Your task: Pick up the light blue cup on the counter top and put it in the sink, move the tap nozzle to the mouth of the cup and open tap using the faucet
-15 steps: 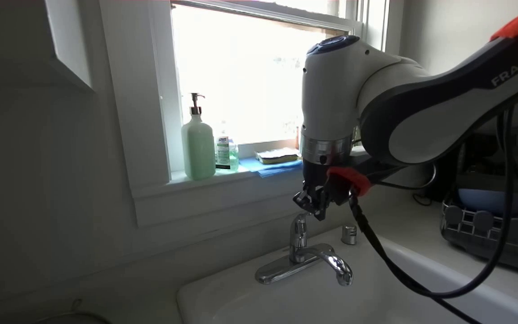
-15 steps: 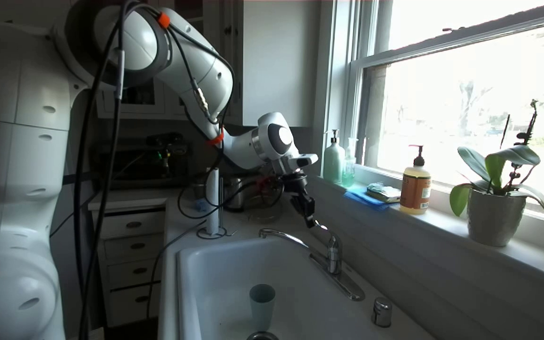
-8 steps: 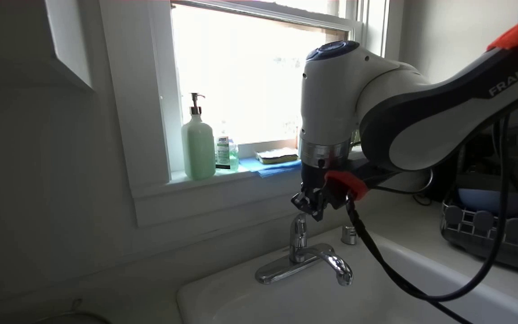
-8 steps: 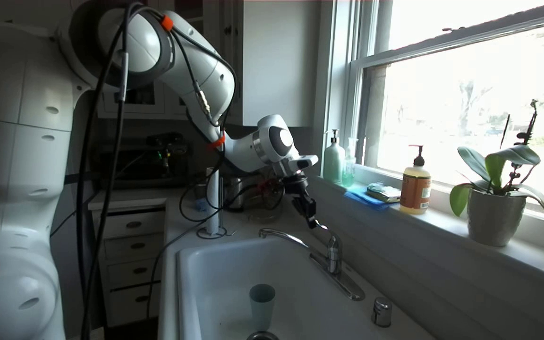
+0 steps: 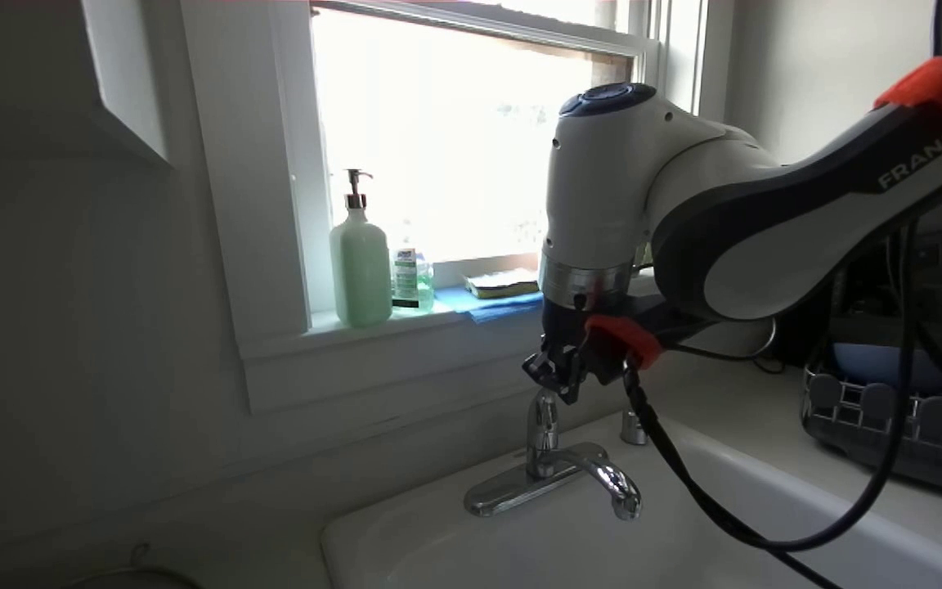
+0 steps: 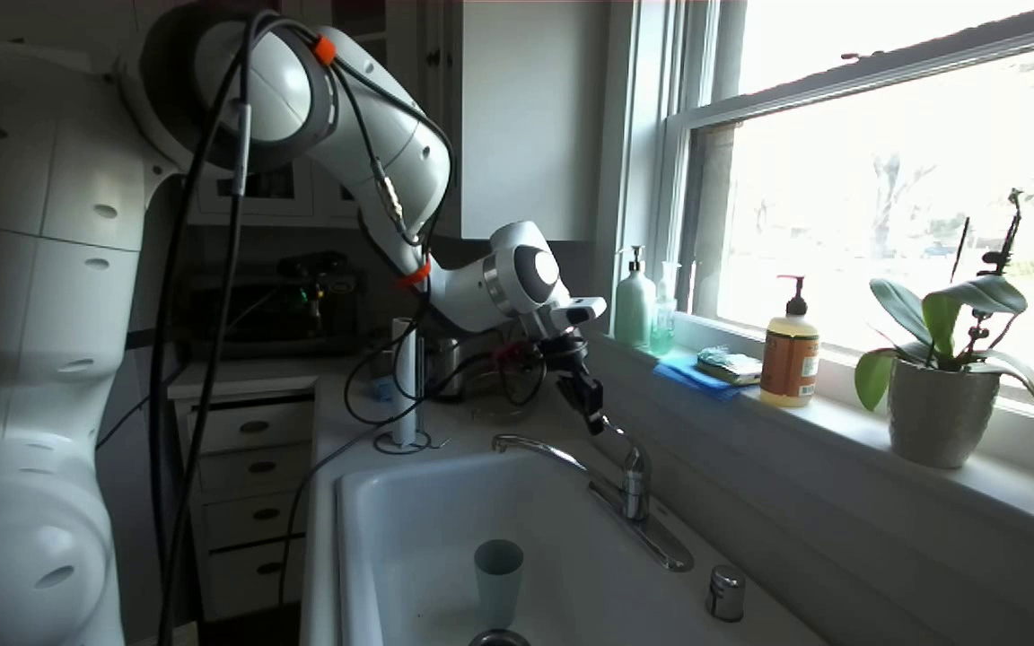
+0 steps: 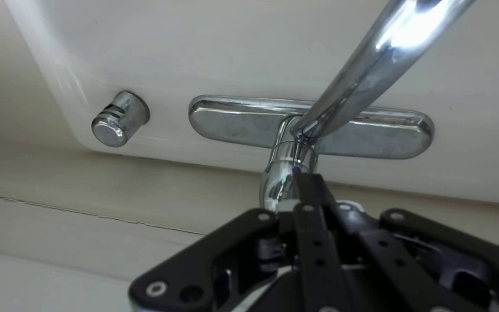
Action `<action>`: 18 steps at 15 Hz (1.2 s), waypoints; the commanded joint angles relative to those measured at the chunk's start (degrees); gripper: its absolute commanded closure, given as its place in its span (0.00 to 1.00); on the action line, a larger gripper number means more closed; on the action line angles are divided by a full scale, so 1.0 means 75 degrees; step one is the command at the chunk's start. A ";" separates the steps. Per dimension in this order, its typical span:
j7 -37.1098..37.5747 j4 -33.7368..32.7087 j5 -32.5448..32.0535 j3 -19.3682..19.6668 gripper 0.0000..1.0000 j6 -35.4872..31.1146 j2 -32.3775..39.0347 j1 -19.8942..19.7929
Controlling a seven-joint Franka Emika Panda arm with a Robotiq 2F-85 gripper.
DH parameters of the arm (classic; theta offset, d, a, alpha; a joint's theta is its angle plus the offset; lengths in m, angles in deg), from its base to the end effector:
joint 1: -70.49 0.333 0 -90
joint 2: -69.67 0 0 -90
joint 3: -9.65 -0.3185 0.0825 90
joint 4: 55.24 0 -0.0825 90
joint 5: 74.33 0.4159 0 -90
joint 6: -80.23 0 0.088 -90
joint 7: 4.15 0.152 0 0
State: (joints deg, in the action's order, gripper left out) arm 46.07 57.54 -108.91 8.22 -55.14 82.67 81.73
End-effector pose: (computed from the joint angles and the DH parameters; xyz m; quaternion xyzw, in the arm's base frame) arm 0.6440 0.1187 0.3196 0.9635 -0.1239 0.1849 0.1484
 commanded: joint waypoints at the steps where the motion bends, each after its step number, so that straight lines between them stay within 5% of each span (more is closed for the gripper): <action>1: 0.0228 -0.0127 -0.0311 0.0138 1.00 -0.0255 0.0003 0.0016; 18: 0.0136 -0.0178 -0.0279 0.0180 1.00 -0.0273 0.0002 0.0016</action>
State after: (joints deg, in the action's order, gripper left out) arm 46.07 56.87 -109.48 9.17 -56.53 82.66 81.73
